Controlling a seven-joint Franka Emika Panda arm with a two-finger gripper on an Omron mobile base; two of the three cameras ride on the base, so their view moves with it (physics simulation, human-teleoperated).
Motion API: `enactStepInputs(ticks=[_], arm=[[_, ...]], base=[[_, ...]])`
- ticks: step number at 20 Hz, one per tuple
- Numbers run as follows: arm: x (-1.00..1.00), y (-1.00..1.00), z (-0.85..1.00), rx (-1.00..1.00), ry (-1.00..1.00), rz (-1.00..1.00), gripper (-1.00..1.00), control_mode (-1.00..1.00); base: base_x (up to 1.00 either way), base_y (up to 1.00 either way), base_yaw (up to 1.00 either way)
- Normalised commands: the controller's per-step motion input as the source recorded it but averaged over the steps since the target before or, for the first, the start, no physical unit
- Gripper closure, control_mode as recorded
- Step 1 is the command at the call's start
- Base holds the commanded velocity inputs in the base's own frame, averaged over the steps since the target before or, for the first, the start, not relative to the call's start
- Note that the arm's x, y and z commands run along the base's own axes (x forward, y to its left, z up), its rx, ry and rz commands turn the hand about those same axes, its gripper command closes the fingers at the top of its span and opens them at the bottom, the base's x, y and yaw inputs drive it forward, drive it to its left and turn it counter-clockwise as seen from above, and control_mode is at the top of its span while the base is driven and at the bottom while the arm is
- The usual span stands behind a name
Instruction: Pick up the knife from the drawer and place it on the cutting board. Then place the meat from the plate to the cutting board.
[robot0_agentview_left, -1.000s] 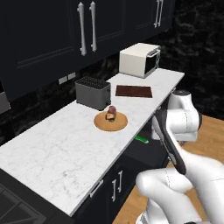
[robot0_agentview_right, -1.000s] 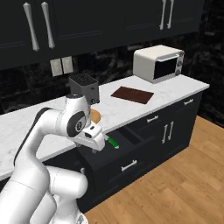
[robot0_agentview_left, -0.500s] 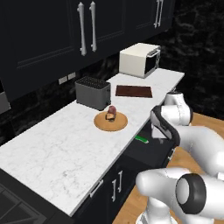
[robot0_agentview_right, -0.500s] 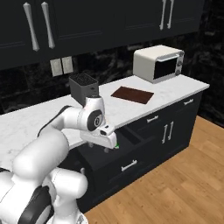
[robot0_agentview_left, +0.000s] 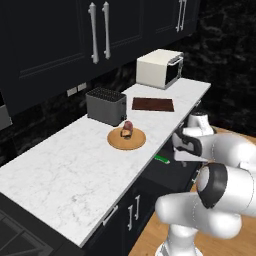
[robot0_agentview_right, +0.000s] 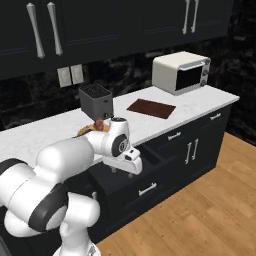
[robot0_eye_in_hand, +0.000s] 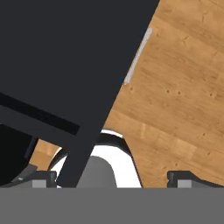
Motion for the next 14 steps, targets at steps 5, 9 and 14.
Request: enactStepInputs(ticks=[5, 9, 14], arm=[[0.5, 0.0, -0.09, 0.0, 0.0, 0.0, -1.0, -1.0], [0.31, -0.06, -0.29, 0.0, 0.0, 0.0, -1.0, -1.0], [0.17, -0.14, -0.37, 0.01, -0.04, 0.0, -1.0, -1.0]], base=[[0.0, 0.0, 0.0], [0.0, 0.0, 0.0], [0.0, 0.0, 0.0]])
